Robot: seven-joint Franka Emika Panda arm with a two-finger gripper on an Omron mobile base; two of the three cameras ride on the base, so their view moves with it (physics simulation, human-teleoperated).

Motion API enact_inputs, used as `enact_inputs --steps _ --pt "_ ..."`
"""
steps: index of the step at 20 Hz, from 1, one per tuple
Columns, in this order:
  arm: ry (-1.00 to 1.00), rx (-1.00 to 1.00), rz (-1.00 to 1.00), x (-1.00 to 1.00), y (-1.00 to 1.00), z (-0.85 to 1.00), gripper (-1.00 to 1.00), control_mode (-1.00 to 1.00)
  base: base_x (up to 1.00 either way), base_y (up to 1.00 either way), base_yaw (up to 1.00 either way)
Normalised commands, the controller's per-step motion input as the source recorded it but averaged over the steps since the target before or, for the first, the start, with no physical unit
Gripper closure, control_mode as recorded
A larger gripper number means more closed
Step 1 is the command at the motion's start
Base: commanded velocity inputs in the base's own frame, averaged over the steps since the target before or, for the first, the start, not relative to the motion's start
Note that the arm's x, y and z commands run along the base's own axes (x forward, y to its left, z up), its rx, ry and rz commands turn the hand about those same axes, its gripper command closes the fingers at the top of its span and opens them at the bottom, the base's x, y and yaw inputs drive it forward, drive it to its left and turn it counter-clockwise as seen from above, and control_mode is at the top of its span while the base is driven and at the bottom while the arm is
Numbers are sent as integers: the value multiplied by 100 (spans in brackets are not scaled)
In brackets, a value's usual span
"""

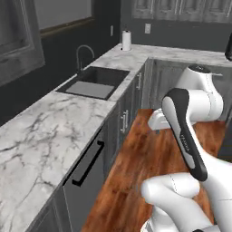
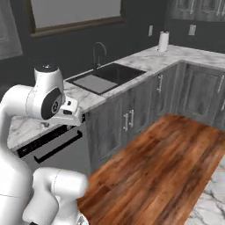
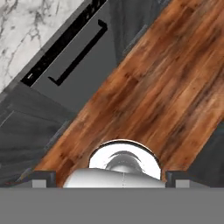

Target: Navigate to the microwave.

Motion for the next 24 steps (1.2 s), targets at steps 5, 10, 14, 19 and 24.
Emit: enact_inputs --steps 5,10,14,19,24 --pt "0 0 0 0 0 0 -100 100 0 0 -99" --pt "0 0 0 0 0 0 -100 100 42 32 -86" --pt "0 0 0 0 0 0 -100 100 85 77 -67" --pt "0 0 0 0 0 0 -100 100 37 34 -89" --pt "0 0 0 0 0 0 -100 100 6 2 -99"
